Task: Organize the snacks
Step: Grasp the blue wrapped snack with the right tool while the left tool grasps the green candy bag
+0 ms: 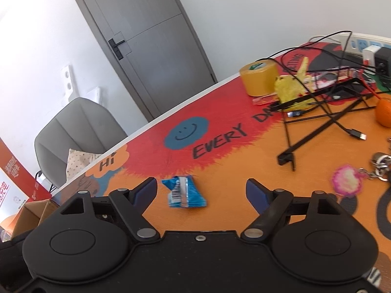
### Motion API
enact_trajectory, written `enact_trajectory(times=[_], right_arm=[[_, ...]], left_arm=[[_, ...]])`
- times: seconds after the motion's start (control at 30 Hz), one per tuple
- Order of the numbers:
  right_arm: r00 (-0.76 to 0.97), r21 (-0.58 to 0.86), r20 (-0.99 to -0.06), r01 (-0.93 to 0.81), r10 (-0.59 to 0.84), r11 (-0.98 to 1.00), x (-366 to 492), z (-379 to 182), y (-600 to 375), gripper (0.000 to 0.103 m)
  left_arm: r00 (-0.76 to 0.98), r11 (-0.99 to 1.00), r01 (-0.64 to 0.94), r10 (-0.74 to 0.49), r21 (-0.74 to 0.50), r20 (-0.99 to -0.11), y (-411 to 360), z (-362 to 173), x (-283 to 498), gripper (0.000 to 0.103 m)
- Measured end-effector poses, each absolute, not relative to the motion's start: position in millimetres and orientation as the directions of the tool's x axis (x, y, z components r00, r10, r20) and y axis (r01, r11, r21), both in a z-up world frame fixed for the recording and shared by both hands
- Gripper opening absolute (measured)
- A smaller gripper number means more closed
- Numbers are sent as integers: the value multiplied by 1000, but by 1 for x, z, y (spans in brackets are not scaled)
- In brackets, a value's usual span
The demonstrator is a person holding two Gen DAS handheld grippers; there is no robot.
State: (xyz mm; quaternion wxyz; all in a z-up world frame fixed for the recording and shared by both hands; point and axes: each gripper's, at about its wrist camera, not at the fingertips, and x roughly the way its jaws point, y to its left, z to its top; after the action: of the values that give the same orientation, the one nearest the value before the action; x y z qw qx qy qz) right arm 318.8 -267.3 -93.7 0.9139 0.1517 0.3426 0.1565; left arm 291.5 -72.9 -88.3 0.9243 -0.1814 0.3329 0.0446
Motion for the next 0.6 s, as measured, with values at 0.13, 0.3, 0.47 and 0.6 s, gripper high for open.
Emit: enact_trajectory(times=[0.13, 0.3, 0.47, 0.6], right_arm=[[703, 371, -592, -197, 394, 908, 328, -96, -256, 79], [690, 348, -608, -212, 392, 913, 340, -102, -244, 79], [674, 322, -631, -223, 384, 920, 351, -109, -230, 76], [657, 299, -655, -229, 374, 926, 355, -119, -222, 57]], left_arm=[[786, 924, -220, -22, -313, -617, -67, -84, 291, 26], [789, 918, -237, -10, -318, -615, -61, -83, 294, 26], [791, 916, -248, 4, -316, -611, -59, -84, 296, 26], [787, 919, -244, 1, -309, -617, -61, -87, 298, 26]])
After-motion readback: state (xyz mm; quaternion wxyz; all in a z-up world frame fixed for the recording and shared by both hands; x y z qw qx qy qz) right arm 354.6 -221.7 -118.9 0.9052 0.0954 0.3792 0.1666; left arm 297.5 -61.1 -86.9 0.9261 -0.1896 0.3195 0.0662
